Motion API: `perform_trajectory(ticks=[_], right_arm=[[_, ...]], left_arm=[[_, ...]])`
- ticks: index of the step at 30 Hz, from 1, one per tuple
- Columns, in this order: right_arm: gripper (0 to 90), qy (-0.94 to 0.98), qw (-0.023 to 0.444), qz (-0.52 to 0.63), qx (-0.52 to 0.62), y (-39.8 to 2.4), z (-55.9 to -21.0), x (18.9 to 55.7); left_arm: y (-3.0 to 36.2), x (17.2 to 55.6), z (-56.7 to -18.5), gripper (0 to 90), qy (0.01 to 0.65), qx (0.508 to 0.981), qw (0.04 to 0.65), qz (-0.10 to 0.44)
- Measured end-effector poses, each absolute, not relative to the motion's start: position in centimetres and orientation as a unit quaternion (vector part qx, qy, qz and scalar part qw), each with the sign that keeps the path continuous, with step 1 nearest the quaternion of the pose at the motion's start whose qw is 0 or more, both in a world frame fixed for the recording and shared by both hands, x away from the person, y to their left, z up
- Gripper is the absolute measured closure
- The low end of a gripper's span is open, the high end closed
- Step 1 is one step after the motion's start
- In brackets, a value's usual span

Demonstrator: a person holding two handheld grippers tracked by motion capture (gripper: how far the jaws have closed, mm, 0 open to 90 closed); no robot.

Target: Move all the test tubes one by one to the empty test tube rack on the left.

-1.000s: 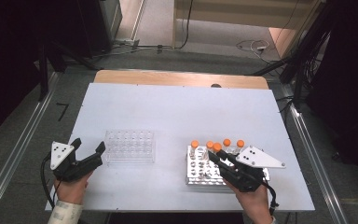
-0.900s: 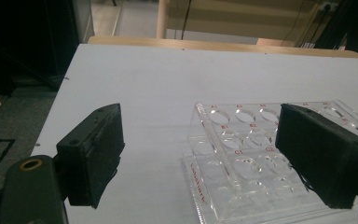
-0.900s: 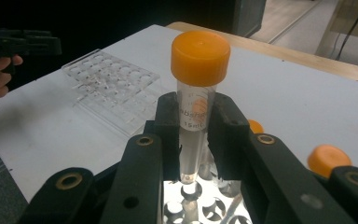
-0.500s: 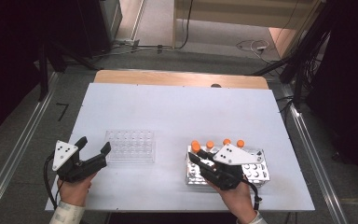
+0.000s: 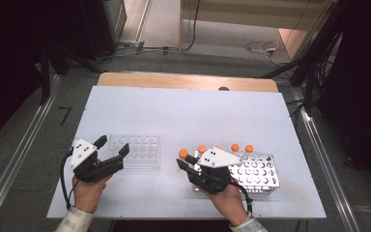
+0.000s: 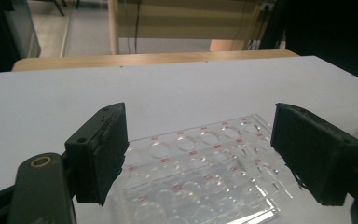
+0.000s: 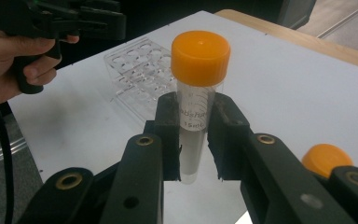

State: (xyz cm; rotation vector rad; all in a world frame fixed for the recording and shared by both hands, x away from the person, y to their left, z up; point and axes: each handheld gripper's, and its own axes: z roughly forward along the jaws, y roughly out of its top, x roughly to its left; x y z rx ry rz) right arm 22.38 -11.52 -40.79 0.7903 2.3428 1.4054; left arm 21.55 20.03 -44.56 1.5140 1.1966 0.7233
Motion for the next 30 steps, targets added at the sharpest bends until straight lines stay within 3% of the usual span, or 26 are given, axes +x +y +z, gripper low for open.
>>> perform_trajectory(ticks=[16,30], right_arm=[[72.7,0.824,0.14,0.474,0.277,-10.4,-41.7,23.1],[72.7,0.837,0.14,0.458,0.264,-8.7,-42.6,22.9]], left_arm=[[14.4,21.0,-42.1,24.0,0.412,0.678,0.563,0.233],[11.4,20.0,-41.6,42.5,0.349,0.72,0.566,0.2]])
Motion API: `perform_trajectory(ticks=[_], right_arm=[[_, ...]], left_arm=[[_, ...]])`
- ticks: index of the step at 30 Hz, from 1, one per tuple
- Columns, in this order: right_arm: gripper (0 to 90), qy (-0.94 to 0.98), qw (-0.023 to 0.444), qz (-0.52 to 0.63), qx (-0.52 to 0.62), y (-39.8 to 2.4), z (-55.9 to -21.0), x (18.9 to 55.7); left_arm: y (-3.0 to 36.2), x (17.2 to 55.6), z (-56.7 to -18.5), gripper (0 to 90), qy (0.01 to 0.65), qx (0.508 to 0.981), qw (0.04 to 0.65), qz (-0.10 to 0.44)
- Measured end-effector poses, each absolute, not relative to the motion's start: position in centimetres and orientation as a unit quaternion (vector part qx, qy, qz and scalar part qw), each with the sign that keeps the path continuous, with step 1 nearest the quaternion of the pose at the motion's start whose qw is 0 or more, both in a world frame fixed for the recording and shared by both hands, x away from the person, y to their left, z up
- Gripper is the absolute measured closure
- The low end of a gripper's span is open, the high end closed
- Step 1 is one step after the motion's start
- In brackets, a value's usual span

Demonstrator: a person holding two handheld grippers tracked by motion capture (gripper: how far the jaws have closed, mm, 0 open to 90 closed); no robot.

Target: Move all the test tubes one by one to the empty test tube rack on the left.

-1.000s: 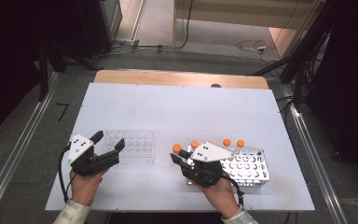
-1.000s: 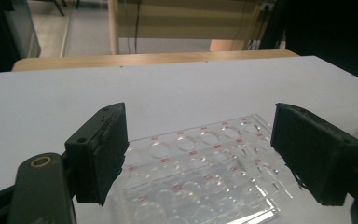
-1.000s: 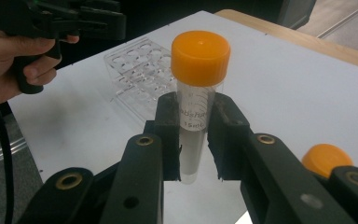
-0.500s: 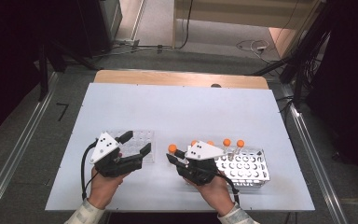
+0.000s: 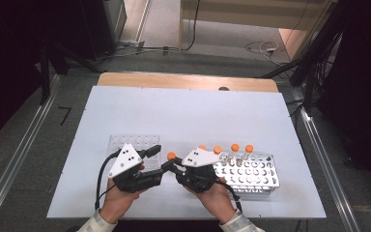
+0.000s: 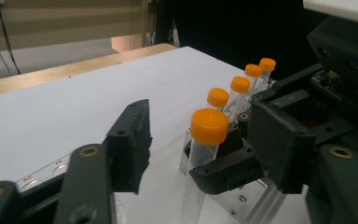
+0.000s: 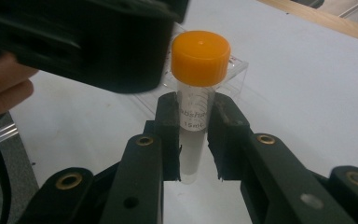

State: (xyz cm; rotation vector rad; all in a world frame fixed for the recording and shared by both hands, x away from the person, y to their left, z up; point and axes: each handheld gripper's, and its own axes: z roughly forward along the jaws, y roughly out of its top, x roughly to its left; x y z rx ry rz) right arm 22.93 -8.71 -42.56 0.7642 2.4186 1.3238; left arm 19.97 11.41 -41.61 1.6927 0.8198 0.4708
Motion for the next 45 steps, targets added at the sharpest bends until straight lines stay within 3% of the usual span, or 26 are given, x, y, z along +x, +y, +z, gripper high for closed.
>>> perform_trajectory(ticks=[14,26,31,32,33,45], right_arm=[[72.7,0.839,0.137,0.458,0.262,-8.6,-42.7,22.8],[71.3,0.838,0.132,0.458,0.266,-8.8,-42.8,23.0],[52.2,0.836,0.117,0.469,0.261,-9.0,-42.6,23.0],[52.2,0.836,0.117,0.469,0.261,-9.0,-42.6,23.0],[45.2,0.835,0.118,0.47,0.262,-9.2,-42.6,23.0],[38.9,0.829,0.117,0.476,0.268,-10.2,-42.3,22.9]], left_arm=[[10.8,20.3,-42.2,66.9,0.339,0.735,0.556,0.19],[10.8,20.5,-42.3,69.6,0.338,0.737,0.555,0.187],[11.1,20.8,-42.2,69.7,0.346,0.731,0.56,0.182],[11.1,20.8,-42.2,69.7,0.346,0.731,0.56,0.182],[11.2,20.8,-42.2,69.7,0.347,0.73,0.559,0.183],[12.4,21.5,-41.7,69.7,0.366,0.714,0.566,0.19]])
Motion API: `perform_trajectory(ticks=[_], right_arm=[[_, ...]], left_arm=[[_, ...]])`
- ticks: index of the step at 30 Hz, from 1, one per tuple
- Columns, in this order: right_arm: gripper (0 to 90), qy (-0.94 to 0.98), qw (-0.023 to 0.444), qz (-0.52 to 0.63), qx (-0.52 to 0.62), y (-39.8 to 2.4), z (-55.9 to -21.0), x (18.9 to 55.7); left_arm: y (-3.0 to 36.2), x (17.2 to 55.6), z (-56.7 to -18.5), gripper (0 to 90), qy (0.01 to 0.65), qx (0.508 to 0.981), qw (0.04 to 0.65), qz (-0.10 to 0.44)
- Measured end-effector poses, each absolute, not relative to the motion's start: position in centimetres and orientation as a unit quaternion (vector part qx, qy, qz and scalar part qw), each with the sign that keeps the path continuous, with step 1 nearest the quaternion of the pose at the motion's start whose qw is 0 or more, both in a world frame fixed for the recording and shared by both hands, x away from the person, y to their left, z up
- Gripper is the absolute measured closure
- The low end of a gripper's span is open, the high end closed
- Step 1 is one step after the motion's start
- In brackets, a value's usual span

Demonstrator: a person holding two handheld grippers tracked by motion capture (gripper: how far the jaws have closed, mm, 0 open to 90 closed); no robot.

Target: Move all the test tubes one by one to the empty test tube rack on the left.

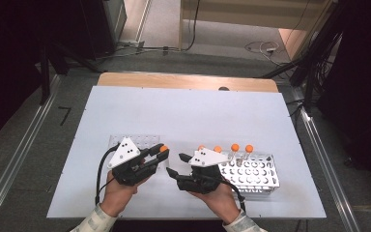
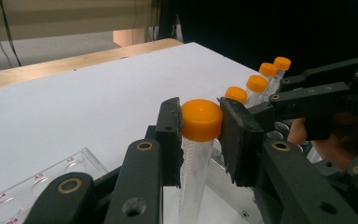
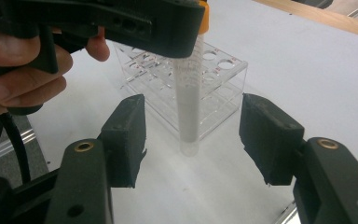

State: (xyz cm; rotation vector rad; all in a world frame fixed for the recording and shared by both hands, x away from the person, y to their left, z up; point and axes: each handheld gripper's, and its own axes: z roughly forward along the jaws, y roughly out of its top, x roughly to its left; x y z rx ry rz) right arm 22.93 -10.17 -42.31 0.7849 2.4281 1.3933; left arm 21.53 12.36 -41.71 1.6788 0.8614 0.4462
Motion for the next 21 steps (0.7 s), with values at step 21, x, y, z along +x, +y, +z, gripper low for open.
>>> perform_trajectory(ticks=[21], right_arm=[[33.7,0.83,0.116,0.472,0.275,-10.6,-42.2,22.6]], left_arm=[[13.9,23.0,-40.0,69.8,0.386,0.69,0.577,0.205]])
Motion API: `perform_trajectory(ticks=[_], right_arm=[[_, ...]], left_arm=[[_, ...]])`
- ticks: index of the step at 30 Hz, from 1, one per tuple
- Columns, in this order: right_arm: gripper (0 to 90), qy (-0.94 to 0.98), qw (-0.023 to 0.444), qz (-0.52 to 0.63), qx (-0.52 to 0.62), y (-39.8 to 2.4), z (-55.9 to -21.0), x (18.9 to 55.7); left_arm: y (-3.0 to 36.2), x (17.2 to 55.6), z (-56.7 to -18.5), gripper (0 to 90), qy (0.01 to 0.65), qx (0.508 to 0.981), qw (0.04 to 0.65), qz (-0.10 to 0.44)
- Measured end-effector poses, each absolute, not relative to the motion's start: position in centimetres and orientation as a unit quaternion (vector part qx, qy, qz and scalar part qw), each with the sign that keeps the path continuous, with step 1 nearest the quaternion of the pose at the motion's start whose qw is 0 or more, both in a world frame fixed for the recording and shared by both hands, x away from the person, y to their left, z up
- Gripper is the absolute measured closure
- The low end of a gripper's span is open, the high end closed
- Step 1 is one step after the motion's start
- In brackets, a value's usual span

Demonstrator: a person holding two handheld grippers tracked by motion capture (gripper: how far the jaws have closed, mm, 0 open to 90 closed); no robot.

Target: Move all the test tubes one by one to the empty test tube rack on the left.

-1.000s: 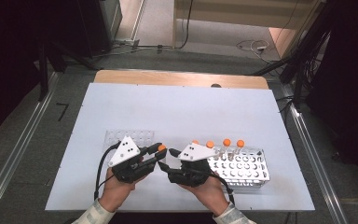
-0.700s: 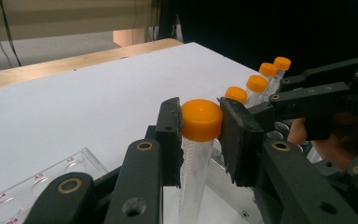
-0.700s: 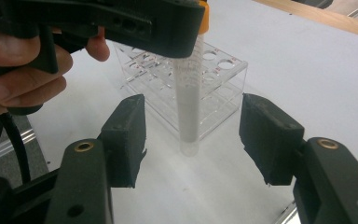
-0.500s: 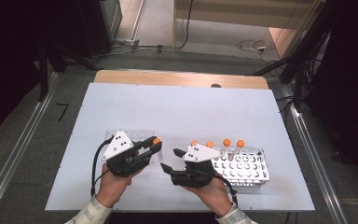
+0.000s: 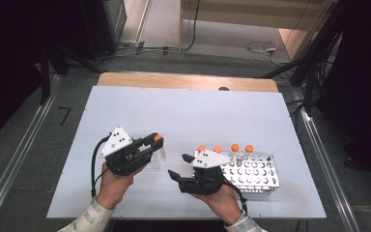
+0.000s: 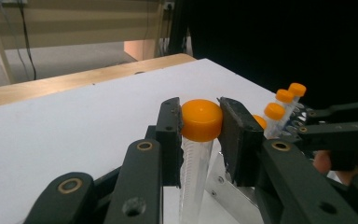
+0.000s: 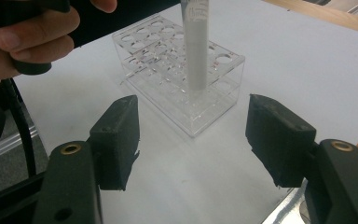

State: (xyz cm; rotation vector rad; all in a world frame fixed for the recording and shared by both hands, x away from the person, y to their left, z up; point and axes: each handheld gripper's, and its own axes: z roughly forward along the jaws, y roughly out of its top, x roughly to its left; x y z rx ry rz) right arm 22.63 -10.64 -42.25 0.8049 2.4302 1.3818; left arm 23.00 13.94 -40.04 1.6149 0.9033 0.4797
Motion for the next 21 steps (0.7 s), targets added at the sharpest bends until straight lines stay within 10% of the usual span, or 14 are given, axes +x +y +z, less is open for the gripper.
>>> perform_trajectory(ticks=[21], right_arm=[[34.0,0.828,0.113,0.475,0.277,-10.9,-42.2,22.7]], left_arm=[[16.7,24.9,-39.4,69.8,0.424,0.655,0.578,0.239]])
